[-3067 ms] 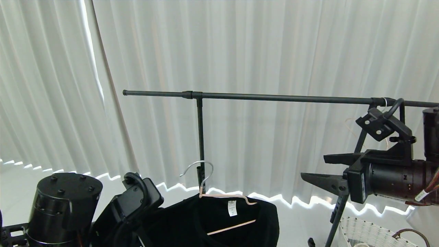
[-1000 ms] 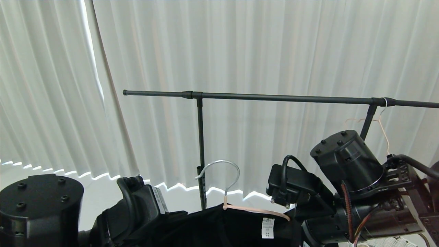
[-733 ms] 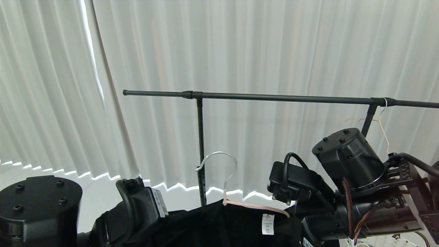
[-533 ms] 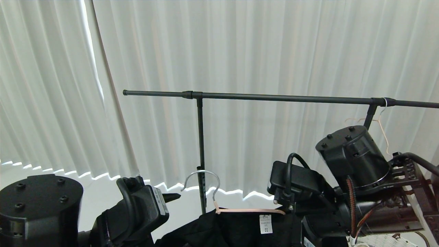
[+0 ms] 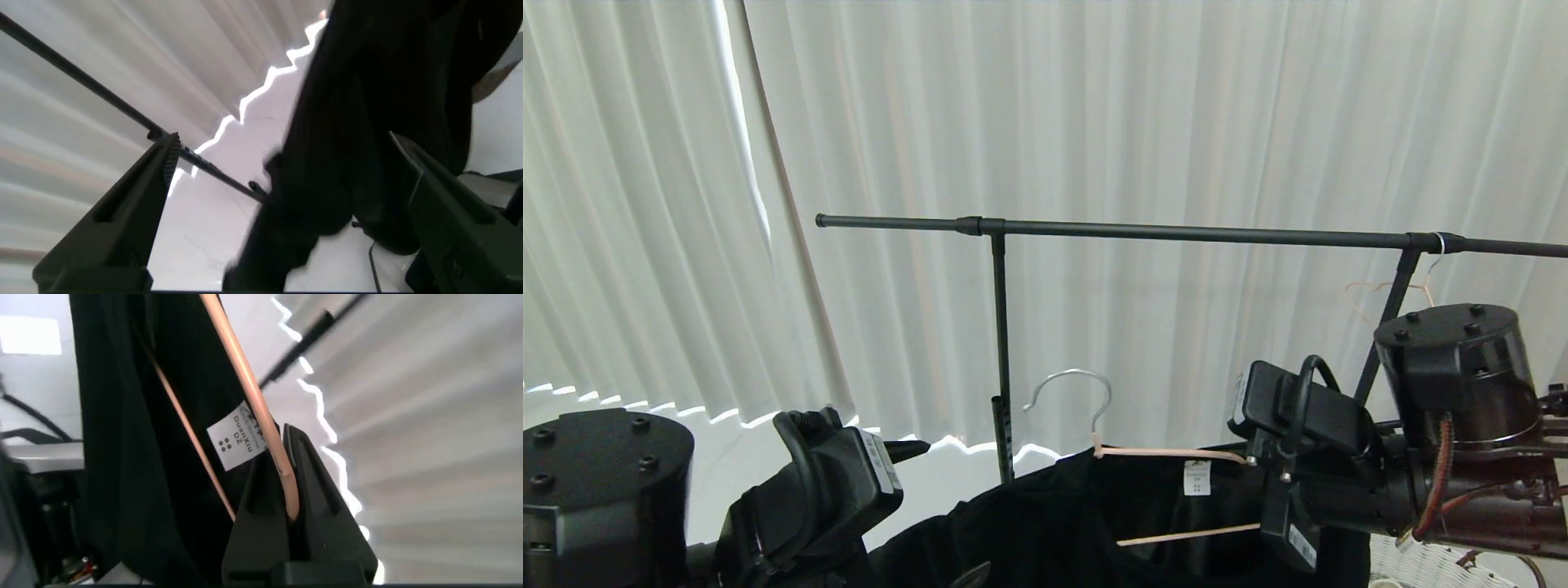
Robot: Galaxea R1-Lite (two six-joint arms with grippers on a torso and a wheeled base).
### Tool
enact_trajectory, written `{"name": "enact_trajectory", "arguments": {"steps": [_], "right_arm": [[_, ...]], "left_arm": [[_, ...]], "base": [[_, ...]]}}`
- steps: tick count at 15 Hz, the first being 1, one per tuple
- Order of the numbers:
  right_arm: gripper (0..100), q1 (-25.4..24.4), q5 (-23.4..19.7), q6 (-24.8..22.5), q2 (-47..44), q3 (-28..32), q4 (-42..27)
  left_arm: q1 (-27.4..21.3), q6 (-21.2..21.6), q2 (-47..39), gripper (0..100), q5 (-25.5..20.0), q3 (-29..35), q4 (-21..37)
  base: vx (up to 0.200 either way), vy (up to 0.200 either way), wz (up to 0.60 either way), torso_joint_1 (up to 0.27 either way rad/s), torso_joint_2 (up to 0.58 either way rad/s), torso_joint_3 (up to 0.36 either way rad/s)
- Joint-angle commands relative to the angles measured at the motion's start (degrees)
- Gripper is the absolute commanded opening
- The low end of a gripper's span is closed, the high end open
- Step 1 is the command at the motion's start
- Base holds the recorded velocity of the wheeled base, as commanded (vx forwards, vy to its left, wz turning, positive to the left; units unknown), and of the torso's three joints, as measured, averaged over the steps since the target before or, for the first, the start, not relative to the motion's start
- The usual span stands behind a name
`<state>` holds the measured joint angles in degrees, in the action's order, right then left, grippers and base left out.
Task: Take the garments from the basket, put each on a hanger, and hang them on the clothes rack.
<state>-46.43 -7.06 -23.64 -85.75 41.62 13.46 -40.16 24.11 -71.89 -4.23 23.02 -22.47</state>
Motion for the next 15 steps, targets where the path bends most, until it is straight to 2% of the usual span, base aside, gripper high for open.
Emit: {"name": "enact_trajectory", "arguments": {"steps": [1, 3, 4, 6, 8, 9, 13, 14, 15], "right_arm": [[0, 3.54, -0.15, 0.08, 2.69, -0.93, 0.25], [0, 5.04, -0.50, 0.08, 4.01, -1.01, 0.16], [0, 5.48, -1.12, 0.08, 5.07, -1.01, 0.08], [0, 5.48, -2.08, 0.26, 6.56, -1.01, -0.01], [0, 5.39, -3.31, 0.26, 8.23, -1.01, -0.63], [0, 5.30, -3.84, 0.26, 9.37, -0.84, -2.03], [0, 3.72, -4.54, 0.26, 11.48, -0.57, -3.79], [0, 3.37, -4.46, 0.26, 11.57, -0.49, -3.79], [0, 3.19, -4.46, 0.26, 11.57, -0.57, -3.79]], "left_arm": [[-0.01, 0.06, 1.49, 100, 0.01, 0.63, -0.03], [1.31, -0.12, 2.19, 100, 0.01, -0.87, -0.03], [6.93, 0.06, 2.01, 100, 0.01, -4.03, -0.03], [15.02, -0.03, 0.17, 100, -0.87, -6.76, -0.03], [20.47, -0.03, -2.47, 100, -4.73, -6.67, -0.03], [22.31, -0.12, -3.61, 100, -6.23, -6.14, -0.03], [22.40, -0.03, -3.96, 100, -11.50, -5.88, -0.03], [22.31, -0.03, -3.61, 0, -12.64, -6.05, -0.03], [22.14, -0.03, -3.52, 0, -12.91, -6.14, -0.03]], "base": [[0.000, 0.000, 0.00, 0.000, 0.00, 0.000], [0.000, 0.000, 0.00, 0.000, 0.00, 0.000], [0.000, 0.000, 0.00, 0.000, 0.00, 0.000], [0.000, 0.000, 0.00, 0.000, 0.00, 0.000], [0.000, 0.000, 0.00, 0.000, 0.00, 0.000], [0.000, 0.000, 0.00, 0.000, 0.00, 0.000], [0.000, 0.000, 0.00, 0.000, 0.00, 0.000], [0.000, 0.000, 0.00, 0.000, 0.00, 0.000], [0.000, 0.000, 0.00, 0.000, 0.00, 0.000]]}}
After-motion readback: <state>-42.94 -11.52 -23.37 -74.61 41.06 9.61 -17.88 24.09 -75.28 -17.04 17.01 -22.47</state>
